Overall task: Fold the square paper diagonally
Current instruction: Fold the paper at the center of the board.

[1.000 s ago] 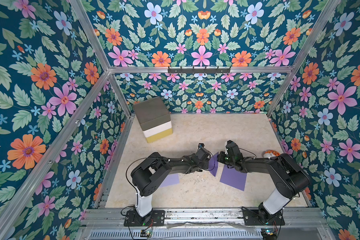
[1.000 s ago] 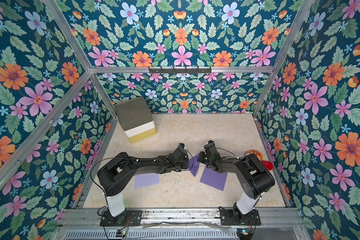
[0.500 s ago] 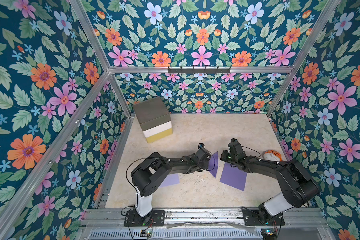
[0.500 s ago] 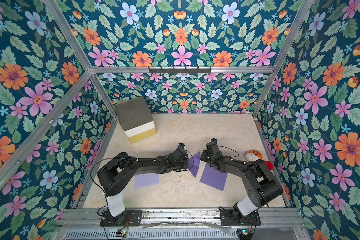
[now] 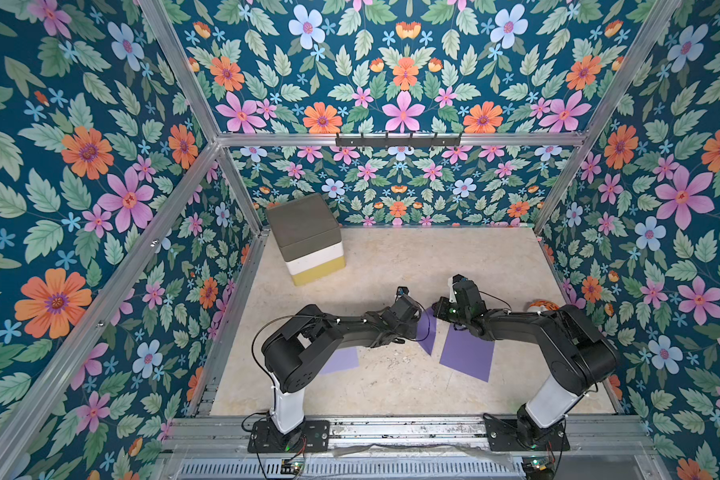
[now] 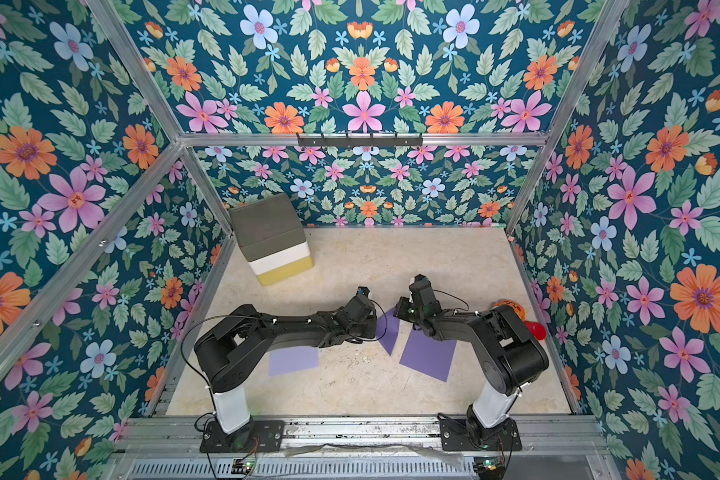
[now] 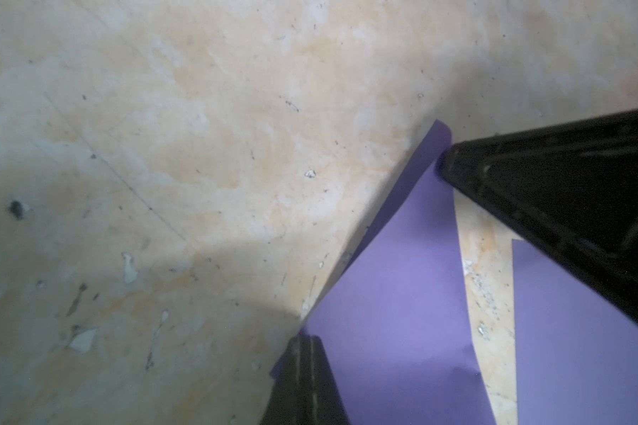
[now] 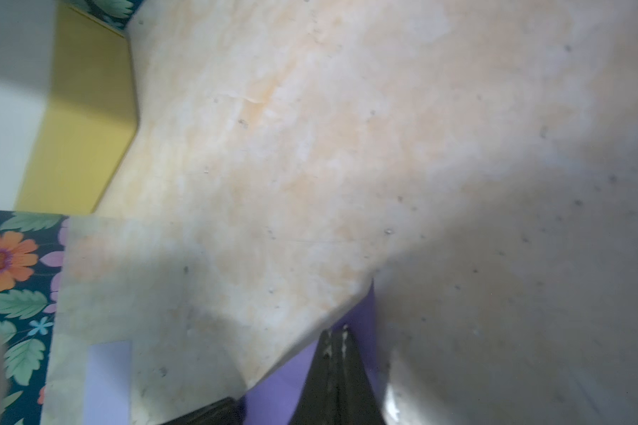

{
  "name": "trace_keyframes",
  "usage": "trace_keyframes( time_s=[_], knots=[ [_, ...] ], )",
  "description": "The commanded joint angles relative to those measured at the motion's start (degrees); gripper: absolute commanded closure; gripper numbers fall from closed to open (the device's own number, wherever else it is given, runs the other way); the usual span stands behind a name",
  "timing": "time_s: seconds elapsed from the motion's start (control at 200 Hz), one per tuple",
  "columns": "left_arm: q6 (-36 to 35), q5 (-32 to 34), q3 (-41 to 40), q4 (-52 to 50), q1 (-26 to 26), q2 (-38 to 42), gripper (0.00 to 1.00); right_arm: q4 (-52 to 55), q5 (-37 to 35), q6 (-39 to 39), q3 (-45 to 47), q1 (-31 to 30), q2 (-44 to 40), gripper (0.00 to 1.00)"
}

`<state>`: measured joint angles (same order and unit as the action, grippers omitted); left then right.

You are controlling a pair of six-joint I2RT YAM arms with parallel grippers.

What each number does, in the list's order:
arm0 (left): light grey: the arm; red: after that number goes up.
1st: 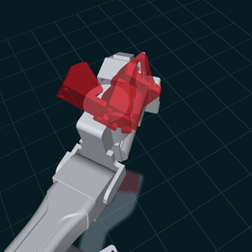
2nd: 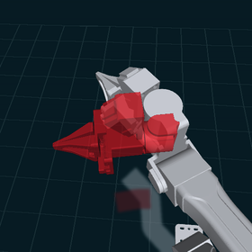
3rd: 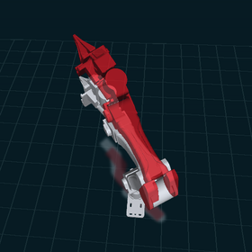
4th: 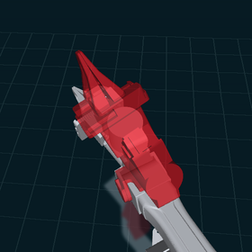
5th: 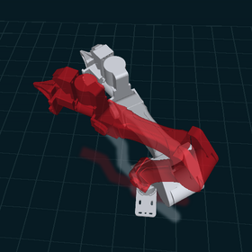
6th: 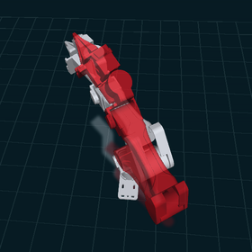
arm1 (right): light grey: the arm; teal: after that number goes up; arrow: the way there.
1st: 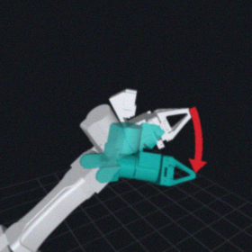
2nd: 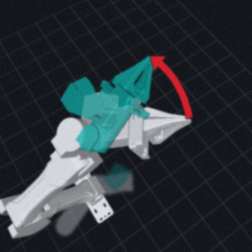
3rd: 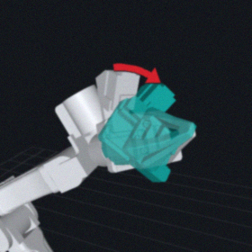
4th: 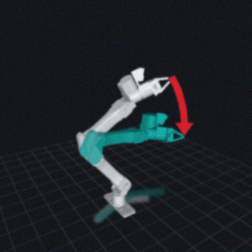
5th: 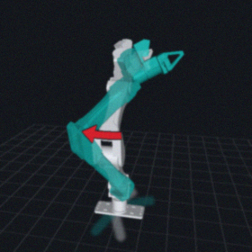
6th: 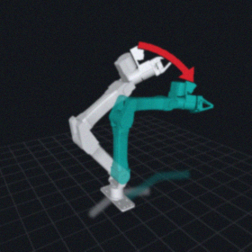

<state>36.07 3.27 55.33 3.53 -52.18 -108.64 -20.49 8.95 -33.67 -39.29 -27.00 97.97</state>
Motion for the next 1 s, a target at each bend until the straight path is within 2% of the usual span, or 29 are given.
trace_keyframes(
  time_s=[0.0,0.24,0.42,0.475,0.62,0.695,0.995],
  knots=[
    [-0.2,0.2,-1.5,-23.3,0.3,-3.0,1.0,-0.3,-1.7,-0.5,0.0,0.6,1.5,1.0],
    [-0.2,0.3,-1.6,-23.3,0.3,-3.1,1.0,4.0,-6.7,1.5,0.1,3.8,1.2,1.0],
    [-0.2,0.4,-1.5,-23.3,0.3,-3.2,1.0,6.1,-4.2,2.9,0.4,4.9,-2.5,1.0],
    [-0.2,0.5,-1.5,-23.4,0.3,-3.2,1.0,6.2,-1.8,2.2,1.4,4.8,-6.6,1.0],
    [0.0,0.4,-1.6,-23.2,0.3,-3.3,1.0,4.4,3.5,-1.4,6.2,2.4,-14.2,0.99],
    [0.0,0.4,-1.5,-23.3,0.3,-3.4,1.0,4.9,3.4,-3.5,8.0,-0.2,-16.9,0.98],
    [0.1,0.2,-1.5,-23.3,0.3,-3.4,1.0,-1.0,5.4,-11.6,15.8,-5.8,-20.7,0.97]
  ],
)
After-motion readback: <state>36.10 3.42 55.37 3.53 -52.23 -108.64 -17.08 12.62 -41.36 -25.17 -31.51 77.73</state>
